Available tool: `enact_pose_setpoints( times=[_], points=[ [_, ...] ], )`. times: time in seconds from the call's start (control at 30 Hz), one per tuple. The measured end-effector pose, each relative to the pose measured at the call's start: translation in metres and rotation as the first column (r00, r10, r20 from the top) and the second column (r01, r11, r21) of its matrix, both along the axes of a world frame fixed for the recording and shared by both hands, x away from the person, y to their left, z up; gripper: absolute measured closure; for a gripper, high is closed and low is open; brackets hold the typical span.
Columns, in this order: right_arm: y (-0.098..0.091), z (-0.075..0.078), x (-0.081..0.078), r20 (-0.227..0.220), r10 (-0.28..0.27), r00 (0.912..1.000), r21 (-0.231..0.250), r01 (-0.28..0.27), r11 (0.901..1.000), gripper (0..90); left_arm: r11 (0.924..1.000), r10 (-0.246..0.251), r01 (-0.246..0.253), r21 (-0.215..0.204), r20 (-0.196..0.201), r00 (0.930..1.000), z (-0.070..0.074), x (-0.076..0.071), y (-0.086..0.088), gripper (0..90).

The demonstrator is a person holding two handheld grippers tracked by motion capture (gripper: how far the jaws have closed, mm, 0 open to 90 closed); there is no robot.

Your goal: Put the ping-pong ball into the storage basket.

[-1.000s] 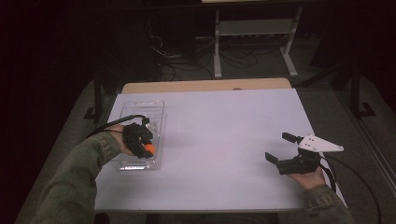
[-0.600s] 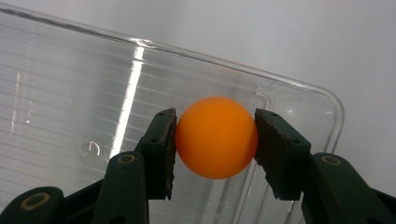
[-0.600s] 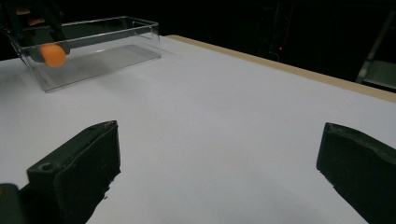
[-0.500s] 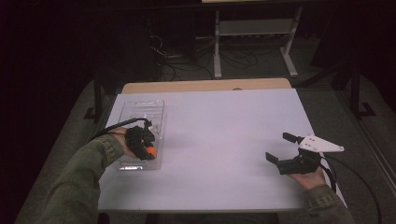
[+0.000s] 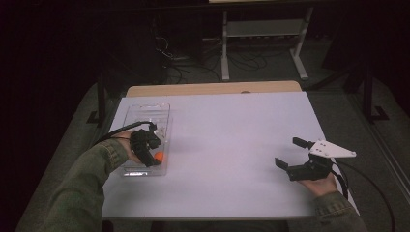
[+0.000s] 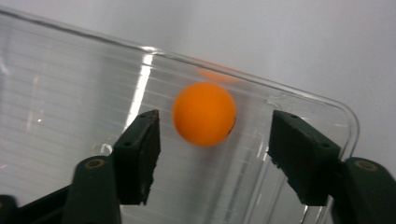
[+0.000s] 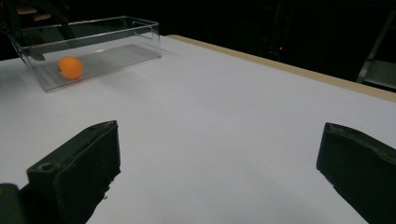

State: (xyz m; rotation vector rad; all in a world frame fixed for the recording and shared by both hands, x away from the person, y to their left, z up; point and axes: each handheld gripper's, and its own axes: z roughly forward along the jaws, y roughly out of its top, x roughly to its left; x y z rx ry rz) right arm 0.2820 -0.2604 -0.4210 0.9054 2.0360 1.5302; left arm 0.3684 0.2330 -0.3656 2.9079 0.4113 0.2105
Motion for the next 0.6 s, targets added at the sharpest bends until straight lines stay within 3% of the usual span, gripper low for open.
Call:
enact_pose_setpoints(
  times=[0.1, 0.33, 0.47, 0.6],
  points=[
    [0.000, 0.000, 0.000, -0.001, 0.002, 1.0000, -0.001, -0.002, 1.0000, 0.0, 0.9994, 0.034, -0.034, -0.009, 0.040, 0.9986, 0.005, 0.001, 0.003, 21.4],
    [0.000, 0.000, -0.001, 0.000, 0.002, 1.0000, -0.003, -0.002, 1.0000, 0.0, 0.9952, 0.095, -0.092, -0.033, 0.093, 0.9911, 0.012, 0.000, 0.008, 8.7],
    [0.000, 0.000, -0.001, 0.000, 0.001, 1.0000, -0.001, -0.001, 1.0000, 0.0, 0.9902, 0.123, -0.114, -0.081, 0.113, 0.9860, 0.018, -0.002, 0.013, 0.0],
    [0.000, 0.000, -0.001, 0.001, 0.001, 1.0000, -0.001, -0.001, 1.0000, 0.0, 0.9776, 0.171, -0.148, -0.150, 0.155, 0.9731, 0.024, -0.005, 0.019, 0.0]
  ],
)
